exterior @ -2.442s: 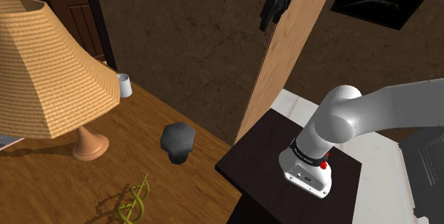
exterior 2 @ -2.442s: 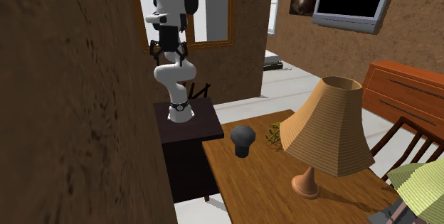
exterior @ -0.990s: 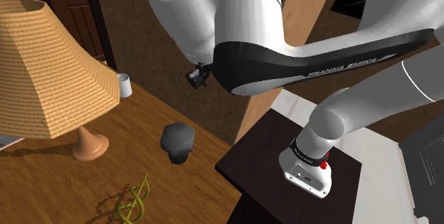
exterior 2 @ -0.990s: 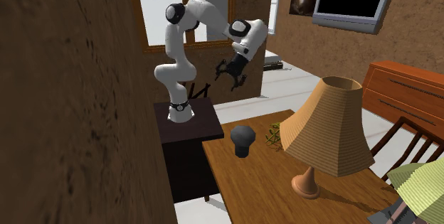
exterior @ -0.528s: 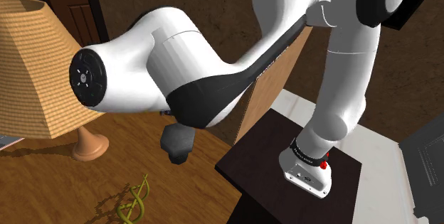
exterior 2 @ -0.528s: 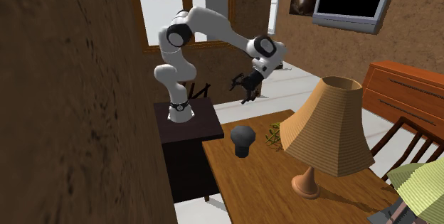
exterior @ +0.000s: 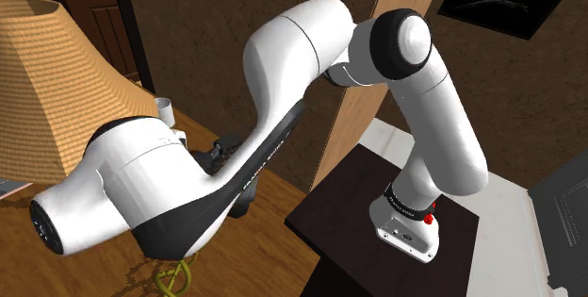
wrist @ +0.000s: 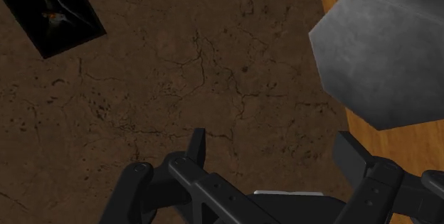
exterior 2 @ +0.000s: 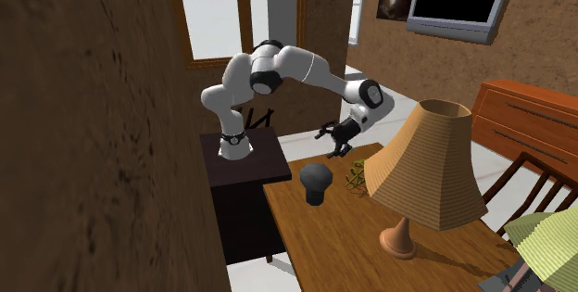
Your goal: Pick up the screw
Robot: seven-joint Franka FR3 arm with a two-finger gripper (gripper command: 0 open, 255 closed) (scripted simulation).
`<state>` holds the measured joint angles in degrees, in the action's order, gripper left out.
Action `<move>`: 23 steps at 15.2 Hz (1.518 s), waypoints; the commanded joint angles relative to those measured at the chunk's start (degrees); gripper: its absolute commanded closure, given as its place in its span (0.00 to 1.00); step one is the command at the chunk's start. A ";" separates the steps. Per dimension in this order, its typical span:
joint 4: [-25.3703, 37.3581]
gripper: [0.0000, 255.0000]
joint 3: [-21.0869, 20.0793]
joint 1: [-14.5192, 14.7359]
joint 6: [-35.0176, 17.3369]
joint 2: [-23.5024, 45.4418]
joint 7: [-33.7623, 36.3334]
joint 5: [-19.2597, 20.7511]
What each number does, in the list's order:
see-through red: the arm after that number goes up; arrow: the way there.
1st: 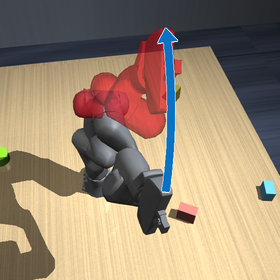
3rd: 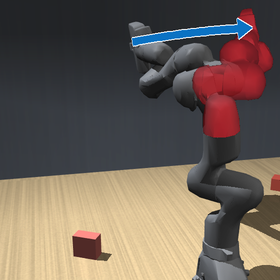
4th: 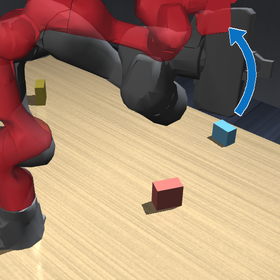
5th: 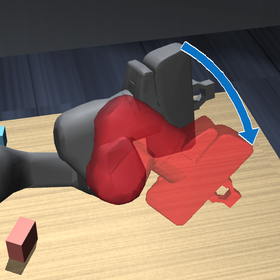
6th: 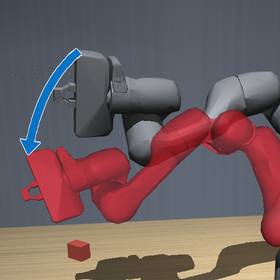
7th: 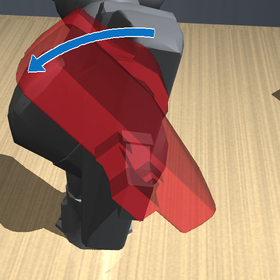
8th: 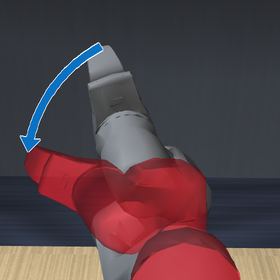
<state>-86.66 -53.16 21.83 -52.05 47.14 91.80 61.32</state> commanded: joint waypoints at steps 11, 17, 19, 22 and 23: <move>34.41 0.00 15.81 20.50 7.71 26.88 -7.69 13.00; 36.01 1.00 16.25 21.06 6.82 29.08 -7.35 13.27; 35.90 1.00 16.20 21.04 6.82 29.05 -7.21 13.20; 35.86 1.00 16.18 21.05 6.87 29.00 -7.19 13.18; 35.71 1.00 16.15 20.98 6.83 28.96 -7.09 13.14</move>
<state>-50.87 -36.99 42.81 -45.16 76.01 84.66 74.53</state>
